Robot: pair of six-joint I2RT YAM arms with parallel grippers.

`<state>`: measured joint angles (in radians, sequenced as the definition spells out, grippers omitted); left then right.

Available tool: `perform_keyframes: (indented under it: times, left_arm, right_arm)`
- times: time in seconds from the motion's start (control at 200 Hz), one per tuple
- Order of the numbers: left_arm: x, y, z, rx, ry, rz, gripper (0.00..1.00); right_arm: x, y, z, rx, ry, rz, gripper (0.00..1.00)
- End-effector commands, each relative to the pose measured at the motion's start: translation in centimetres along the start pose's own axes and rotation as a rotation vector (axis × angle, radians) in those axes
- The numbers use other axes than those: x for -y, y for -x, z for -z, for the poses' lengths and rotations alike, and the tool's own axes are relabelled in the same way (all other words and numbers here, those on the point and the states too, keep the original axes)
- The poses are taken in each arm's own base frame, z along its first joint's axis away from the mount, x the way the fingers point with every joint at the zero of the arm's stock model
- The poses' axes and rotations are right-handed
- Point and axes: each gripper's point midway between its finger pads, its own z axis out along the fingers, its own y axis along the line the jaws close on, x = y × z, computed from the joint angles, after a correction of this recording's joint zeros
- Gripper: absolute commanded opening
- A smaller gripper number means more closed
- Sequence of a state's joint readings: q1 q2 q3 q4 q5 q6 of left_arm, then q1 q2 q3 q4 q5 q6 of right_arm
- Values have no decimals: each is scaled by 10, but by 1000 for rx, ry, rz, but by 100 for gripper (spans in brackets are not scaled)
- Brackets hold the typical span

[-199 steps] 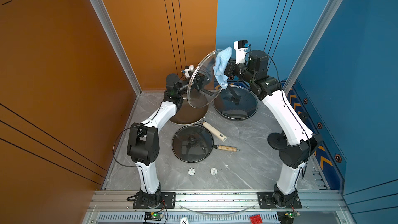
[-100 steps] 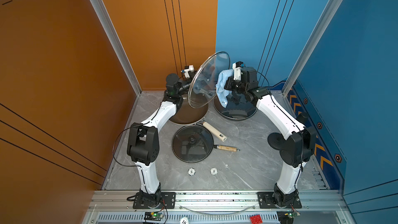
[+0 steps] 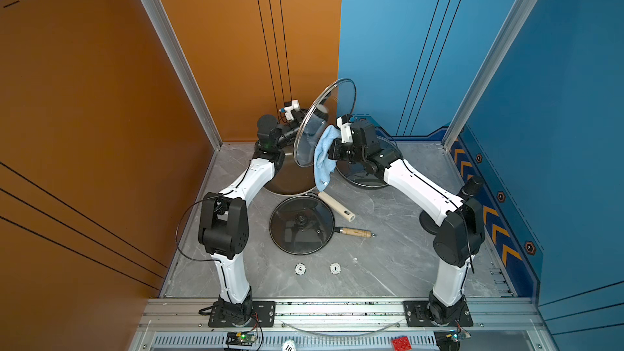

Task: Wipe the pot lid with a cloth
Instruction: Wipe the pot lid.

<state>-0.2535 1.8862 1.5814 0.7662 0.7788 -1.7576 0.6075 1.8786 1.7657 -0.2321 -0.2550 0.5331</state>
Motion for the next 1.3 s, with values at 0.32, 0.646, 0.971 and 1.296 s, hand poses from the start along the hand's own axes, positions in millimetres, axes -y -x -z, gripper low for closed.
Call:
perform_keyframes:
  times: [0.32,0.646,0.971,1.296]
  left_arm:
    - [64,-15,-12,-25,-185,-143,2]
    - [43,-15,-14,-18,-119,-152,2]
    - [19,-26,-12,-39,37,-216,1]
    - [41,-47,-16,-107,36,-306,1]
  right_arm:
    - [-136,60,67,141,339,120,0]
    - [-180,105,126,294,457,186,0]
    - [-179,142,163,425,431,258,0]
    - [-100,184,153,481,203,218,0]
